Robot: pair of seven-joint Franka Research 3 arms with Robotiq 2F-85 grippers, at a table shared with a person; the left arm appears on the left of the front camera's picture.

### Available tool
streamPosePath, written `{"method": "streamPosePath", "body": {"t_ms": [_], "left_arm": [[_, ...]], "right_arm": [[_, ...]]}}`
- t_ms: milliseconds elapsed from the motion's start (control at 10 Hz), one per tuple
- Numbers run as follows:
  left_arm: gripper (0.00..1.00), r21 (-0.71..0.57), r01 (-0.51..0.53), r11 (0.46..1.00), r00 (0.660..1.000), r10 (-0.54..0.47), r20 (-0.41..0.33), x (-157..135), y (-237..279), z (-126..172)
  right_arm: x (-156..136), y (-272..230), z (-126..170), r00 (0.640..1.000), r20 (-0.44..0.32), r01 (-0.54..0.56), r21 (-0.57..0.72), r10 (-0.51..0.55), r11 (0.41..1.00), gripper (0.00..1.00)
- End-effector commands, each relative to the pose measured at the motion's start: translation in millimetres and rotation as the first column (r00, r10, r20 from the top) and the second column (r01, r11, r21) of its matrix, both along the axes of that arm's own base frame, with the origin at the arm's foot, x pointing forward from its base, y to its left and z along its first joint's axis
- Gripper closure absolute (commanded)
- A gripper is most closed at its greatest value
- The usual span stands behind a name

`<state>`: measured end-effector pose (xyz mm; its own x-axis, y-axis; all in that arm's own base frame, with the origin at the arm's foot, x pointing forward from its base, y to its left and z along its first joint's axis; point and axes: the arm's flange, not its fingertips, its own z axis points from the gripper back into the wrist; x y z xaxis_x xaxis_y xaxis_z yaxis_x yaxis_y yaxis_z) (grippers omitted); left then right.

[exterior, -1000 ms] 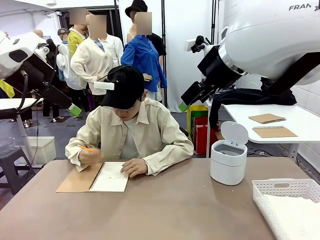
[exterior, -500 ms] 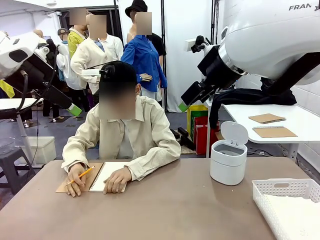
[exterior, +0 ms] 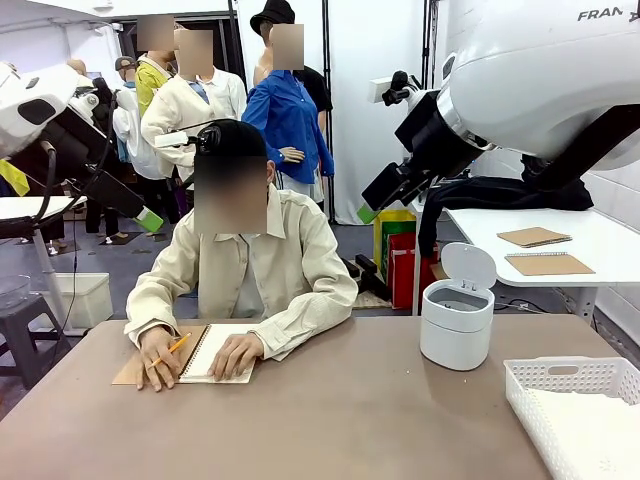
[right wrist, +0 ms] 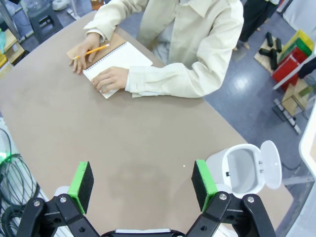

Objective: Sort the paper based on its condition.
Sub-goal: If a person hands you a paper, place it in the Organizing basket , and if it's crumpled, put it in the Trash can.

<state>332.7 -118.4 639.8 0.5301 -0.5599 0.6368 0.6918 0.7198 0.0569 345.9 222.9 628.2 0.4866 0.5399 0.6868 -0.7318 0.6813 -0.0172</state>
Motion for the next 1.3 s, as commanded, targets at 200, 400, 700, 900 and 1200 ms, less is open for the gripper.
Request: {"method": "streamPosePath", "body": {"t_ms": [200,400,700,900,1200], "left_arm": [[0.00,-0.002,-0.003,1.000,1.000,0.003,-0.003,0.3,0.2,-0.6],[0.00,-0.002,-0.003,1.000,1.000,0.003,-0.003,0.3,0.2,-0.6],[0.00,-0.002,-0.003,1.000,1.000,0.003,-0.003,0.3,0.2,-0.6],[0.00,-0.002,-0.003,1.000,1.000,0.003,-0.003,0.3,0.2,-0.6],[0.00,-0.002,-0.003,1.000,1.000,0.003,-0.003,0.3,0.2,-0.6]], "right_arm": [[0.0,-0.1,-0.4,1.000,-0.005,0.001,-0.002,-0.001,1.000,0.00],[0.0,-0.1,-0.4,1.000,-0.005,0.001,-0.002,-0.001,1.000,0.00],[0.0,-0.1,-0.4,1.000,-0.005,0.001,-0.002,-0.001,1.000,0.00],[0.0,-0.1,-0.4,1.000,-0.005,0.001,-0.002,-0.001,1.000,0.00],[0.0,-0.1,-0.4,1.000,-0.005,0.001,-0.002,-0.001,1.000,0.00]]}}
